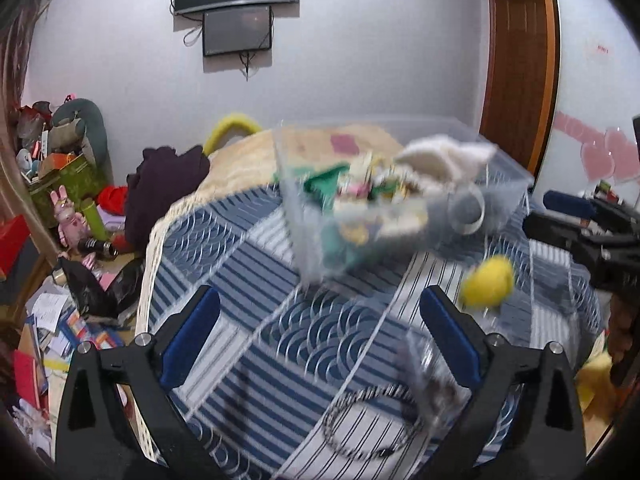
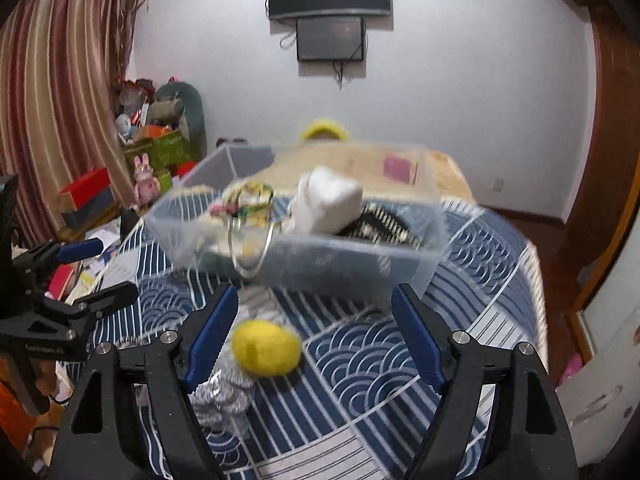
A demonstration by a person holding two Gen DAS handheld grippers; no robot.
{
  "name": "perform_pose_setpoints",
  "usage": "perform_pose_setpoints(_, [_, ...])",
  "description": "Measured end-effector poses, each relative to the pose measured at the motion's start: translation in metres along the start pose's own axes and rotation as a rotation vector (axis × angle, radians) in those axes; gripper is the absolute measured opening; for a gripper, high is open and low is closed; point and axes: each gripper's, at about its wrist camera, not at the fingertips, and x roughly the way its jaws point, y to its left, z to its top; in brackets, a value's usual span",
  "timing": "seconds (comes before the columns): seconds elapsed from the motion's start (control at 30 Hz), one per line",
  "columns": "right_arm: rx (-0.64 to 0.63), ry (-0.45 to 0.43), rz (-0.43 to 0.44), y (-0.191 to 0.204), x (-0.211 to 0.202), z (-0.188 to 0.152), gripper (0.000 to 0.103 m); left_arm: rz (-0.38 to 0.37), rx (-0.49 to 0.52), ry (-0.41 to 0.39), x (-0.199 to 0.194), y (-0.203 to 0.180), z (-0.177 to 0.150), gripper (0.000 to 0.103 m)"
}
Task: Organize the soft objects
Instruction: 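Carry the yellow felt ball with the right tool while the left carries the braided bracelet into the box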
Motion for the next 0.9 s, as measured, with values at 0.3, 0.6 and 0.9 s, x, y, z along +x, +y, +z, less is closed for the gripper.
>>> perform_pose_setpoints(0.3, [0.007,0.108,0.043,0.011,0.027,-0.021,0.076,-0.033,0.003,0.085,0.012,0.007,-0.041,0.068])
perform_pose_setpoints(0.6, [-0.018,0.135,0.108,0.020,0.028,-0.025,0.041,-0.112,0.045,0.119,0.013,-0.003,-0.064,0.040])
perform_pose_setpoints(0.9, [0.002,0.077,0.076,0.010,0.013,-0.025,0.039,-0.117,0.015,0.110,0.010,0.002,-0.063,0.009])
